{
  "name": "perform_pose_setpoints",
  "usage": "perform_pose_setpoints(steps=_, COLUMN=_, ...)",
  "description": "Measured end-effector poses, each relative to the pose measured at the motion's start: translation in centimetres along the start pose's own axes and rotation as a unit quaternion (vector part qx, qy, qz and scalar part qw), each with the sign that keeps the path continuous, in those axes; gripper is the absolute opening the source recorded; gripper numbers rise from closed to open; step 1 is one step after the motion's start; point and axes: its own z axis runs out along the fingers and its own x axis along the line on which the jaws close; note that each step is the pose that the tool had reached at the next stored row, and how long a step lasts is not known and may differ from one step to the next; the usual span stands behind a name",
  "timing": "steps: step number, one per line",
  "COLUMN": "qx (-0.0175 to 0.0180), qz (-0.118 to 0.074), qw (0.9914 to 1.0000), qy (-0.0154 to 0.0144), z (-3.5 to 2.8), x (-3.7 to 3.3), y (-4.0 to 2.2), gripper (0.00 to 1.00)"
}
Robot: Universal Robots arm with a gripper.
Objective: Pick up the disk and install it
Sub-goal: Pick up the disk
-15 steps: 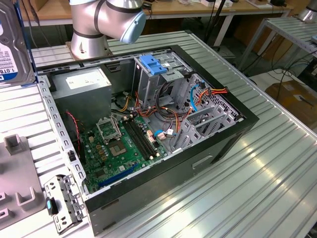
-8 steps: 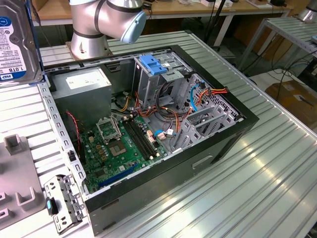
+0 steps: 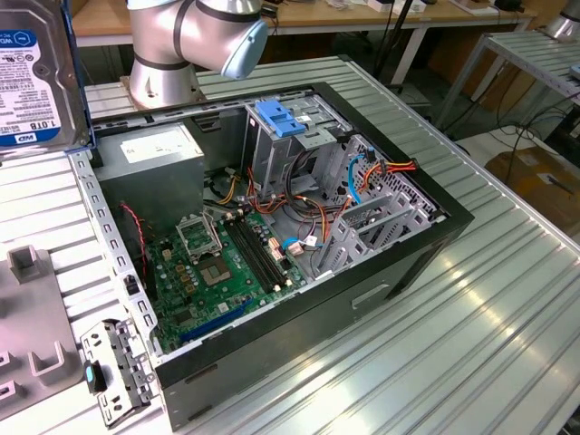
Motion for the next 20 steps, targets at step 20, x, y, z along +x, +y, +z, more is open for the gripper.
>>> perform_pose_setpoints(steps=20, qx=0.0, qz=0.0, qw=1.0, qy=0.0, z=-0.02, x=-0.01, y=-2.77, gripper=0.37)
